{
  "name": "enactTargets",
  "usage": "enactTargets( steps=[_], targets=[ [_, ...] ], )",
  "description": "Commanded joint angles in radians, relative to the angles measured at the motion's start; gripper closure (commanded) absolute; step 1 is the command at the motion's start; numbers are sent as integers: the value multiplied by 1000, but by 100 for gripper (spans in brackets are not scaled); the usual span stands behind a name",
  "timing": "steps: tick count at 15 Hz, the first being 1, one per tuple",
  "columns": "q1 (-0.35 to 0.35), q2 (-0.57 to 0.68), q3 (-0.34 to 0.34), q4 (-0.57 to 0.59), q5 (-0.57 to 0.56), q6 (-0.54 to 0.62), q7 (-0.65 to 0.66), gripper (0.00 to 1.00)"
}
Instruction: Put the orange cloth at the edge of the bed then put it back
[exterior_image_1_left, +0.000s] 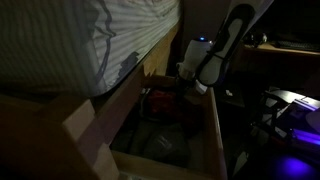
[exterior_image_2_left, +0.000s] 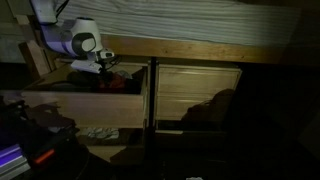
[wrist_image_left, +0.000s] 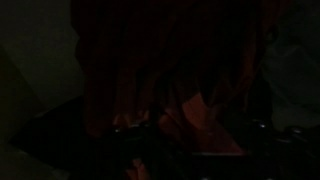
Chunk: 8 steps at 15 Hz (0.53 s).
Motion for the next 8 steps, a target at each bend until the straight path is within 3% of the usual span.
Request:
enactTargets(
  steps=[1,6,8],
  targets=[
    [-32,21,25,19,-24,19,11,62],
    [-28,25,18,28,-26,24,12,97],
    [-27,24,18,30,-24,22,14,100]
  ],
)
